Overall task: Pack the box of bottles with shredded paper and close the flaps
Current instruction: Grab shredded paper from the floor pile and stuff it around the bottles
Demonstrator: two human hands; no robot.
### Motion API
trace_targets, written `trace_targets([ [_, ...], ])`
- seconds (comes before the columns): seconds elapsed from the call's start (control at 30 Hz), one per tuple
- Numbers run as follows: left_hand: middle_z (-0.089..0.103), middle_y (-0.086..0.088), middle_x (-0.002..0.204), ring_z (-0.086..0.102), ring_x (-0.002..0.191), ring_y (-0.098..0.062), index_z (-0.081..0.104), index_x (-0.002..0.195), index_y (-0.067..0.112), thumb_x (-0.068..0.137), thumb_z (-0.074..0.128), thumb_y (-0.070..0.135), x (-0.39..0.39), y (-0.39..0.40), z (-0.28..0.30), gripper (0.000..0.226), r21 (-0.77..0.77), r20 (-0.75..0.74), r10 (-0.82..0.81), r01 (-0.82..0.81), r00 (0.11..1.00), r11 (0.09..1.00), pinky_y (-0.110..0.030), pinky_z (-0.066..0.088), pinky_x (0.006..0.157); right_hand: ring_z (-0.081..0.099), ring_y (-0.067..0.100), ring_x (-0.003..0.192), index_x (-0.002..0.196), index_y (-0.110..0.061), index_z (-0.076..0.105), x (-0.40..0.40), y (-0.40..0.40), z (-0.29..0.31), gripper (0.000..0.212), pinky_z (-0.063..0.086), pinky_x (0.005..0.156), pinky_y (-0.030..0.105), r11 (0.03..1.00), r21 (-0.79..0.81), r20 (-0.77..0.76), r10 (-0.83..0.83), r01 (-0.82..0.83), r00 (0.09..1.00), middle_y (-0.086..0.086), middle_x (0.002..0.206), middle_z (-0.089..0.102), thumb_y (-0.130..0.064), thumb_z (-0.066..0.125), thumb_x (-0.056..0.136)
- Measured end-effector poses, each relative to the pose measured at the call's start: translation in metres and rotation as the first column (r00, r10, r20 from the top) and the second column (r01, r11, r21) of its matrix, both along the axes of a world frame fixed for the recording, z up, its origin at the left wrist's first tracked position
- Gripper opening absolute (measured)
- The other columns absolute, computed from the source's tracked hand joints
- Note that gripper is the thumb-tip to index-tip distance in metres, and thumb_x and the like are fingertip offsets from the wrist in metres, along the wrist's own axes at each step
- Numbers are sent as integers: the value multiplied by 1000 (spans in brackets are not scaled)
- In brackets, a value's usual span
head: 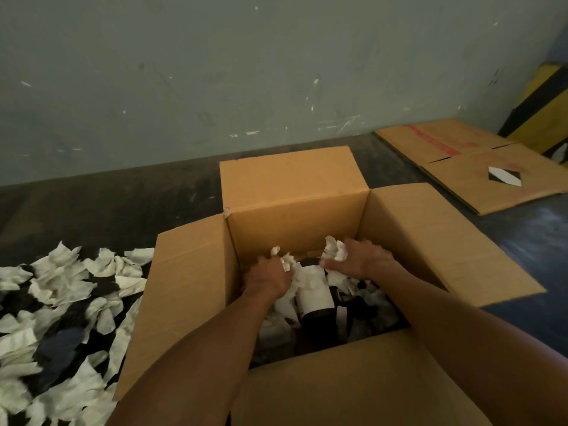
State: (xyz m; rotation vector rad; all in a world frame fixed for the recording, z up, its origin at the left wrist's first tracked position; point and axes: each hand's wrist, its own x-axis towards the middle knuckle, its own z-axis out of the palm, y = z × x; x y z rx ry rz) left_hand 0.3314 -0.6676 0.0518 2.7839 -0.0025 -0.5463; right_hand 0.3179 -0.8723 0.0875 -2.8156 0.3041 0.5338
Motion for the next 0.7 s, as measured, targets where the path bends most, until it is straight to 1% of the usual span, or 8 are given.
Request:
trace_targets([
  [0.1,27,-18,154,31,139,-39,26,152,21,87,24,77,-1,0,4,86,-64,-111,91,-99,990,993,-51,32,110,29,37,140,152,-21,17,-2,2,6,101,29,110,54,993,94,-81,-68,75,994,15,158,19,-87,25,76],
  [0.17,19,-17,158,21,143,-40,21,154,22,93,15,68,-1,0,6,77,-80,-159,103,-117,982,990,-53,22,114,24,37,142,153,-18,16,-1,-1,4,89,25,112,53,984,135,-126,-103,120,987,15,159,12,-77,22,86],
  [0.23,24,-18,155,24,140,-40,28,151,19,98,17,49,-1,0,5,61,-53,-148,49,-57,988,997,-53,21,114,36,38,133,148,-16,24,0,-5,-1,68,33,110,52,985,133,-100,-97,110,990,19,152,22,-57,34,95],
  [0.33,38,-18,147,39,133,-36,30,148,13,98,43,31,-5,3,3,55,-65,-79,-10,5,997,998,-48,33,109,53,32,111,133,-20,35,-3,-7,-7,47,48,96,47,994,89,-12,-55,56,998,16,133,45,-36,53,94],
  [0.4,41,-19,142,44,126,-37,25,147,13,94,55,25,-8,5,4,63,-109,-45,-10,5,999,994,-48,40,104,57,30,104,131,-22,36,-6,-6,-6,46,50,89,45,998,36,47,-46,44,998,13,125,55,-47,47,94],
  [0.47,39,-18,141,44,123,-39,21,144,21,93,55,27,-9,6,8,62,-92,1,-43,43,999,995,-51,41,101,56,31,107,135,-23,35,-7,-4,0,57,48,91,46,999,38,50,-37,35,998,11,126,55,-61,33,93],
  [0.6,22,-11,154,29,133,-40,19,148,41,99,36,40,-9,4,14,52,18,-11,-211,211,977,977,-52,32,105,35,34,124,133,-25,31,-4,2,6,39,29,106,55,984,174,22,20,-23,1000,11,139,32,-41,24,99],
  [0.7,9,-11,162,14,144,-40,20,153,32,101,33,42,-11,4,7,55,111,-119,-263,276,958,955,-53,24,113,15,38,140,143,-37,26,1,3,-7,44,16,112,59,986,108,-33,133,-129,991,8,153,15,-34,33,99],
])
